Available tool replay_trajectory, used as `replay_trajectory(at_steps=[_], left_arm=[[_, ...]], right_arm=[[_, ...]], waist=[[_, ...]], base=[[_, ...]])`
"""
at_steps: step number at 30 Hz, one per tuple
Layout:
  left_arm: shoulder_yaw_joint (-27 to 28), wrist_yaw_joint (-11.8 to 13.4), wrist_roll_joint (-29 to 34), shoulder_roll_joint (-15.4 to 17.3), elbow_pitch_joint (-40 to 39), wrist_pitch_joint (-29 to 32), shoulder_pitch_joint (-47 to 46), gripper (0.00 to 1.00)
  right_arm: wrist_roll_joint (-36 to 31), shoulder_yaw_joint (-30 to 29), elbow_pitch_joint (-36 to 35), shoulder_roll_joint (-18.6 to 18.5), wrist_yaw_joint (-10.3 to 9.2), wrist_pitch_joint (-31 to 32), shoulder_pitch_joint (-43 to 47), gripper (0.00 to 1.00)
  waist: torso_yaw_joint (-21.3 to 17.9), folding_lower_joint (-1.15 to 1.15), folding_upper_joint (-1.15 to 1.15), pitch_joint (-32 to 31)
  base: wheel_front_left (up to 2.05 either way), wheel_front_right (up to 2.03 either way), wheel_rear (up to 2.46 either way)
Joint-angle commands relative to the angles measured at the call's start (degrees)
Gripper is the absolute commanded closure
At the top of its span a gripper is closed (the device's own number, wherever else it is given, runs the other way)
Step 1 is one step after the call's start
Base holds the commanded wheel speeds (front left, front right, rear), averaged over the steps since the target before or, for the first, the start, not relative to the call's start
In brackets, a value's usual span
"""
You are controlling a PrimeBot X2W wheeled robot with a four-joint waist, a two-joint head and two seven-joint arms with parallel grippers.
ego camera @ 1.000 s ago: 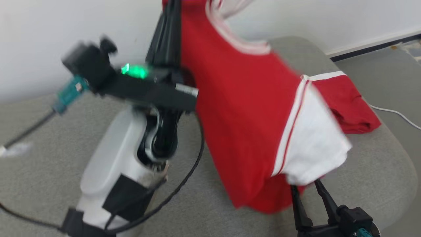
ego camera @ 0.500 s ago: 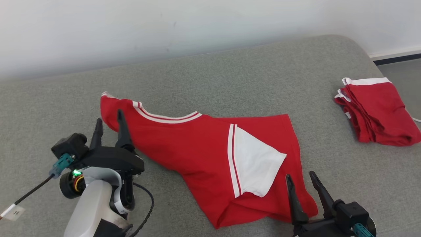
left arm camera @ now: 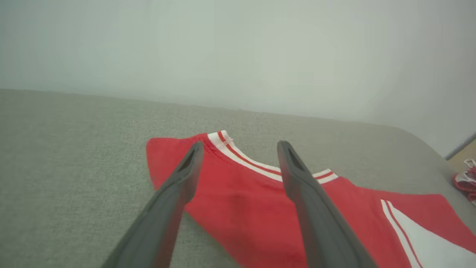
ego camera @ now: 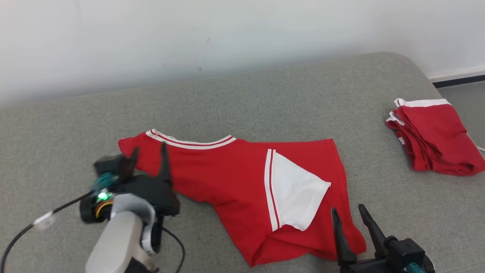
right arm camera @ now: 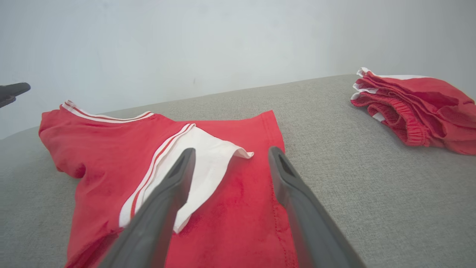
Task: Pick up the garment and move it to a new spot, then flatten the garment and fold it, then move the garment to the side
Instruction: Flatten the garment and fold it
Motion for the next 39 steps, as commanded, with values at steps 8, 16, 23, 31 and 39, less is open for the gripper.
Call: replay_trajectory(at_steps=[8,16,23,31,39], left_arm=[[-16.10,-6.17,3.94,-0.66,-0.75,19.11,-5.51,0.00],[-24.85,-5.40,0.21,-0.69,0.09,33.42,-11.27,0.00],[-28.74,-0.40,1.16,-0.65,5.79,46.26,-18.79,0.00],[-30.57,2.63,2.84,0.10,11.01,53.44,-24.19,0.00],[-33.92,2.43,5.44,1.44,13.33,56.52,-25.91,0.02]], right_arm=[[0.74,1.35,-0.04,0.16,-0.13,-0.14,0.63,0.00],[1.81,2.42,0.46,0.16,-0.13,-0.21,-0.49,0.00],[4.01,3.02,0.96,0.19,-0.13,-0.35,-1.38,0.00],[6.23,3.81,-0.19,0.20,-0.13,-0.33,-2.27,0.00],[7.63,3.79,-0.65,0.19,-0.13,-0.34,-2.43,0.00]], waist=[[-3.94,0.00,-0.01,-0.79],[-10.53,0.00,-0.01,1.28],[-16.46,0.00,-0.01,5.09],[-19.35,0.00,-0.01,8.24],[-19.07,0.00,-0.01,9.60]], base=[[0.00,0.00,0.00],[0.00,0.00,0.00],[0.00,0.00,0.00],[0.00,0.00,0.00],[0.00,0.00,0.00]])
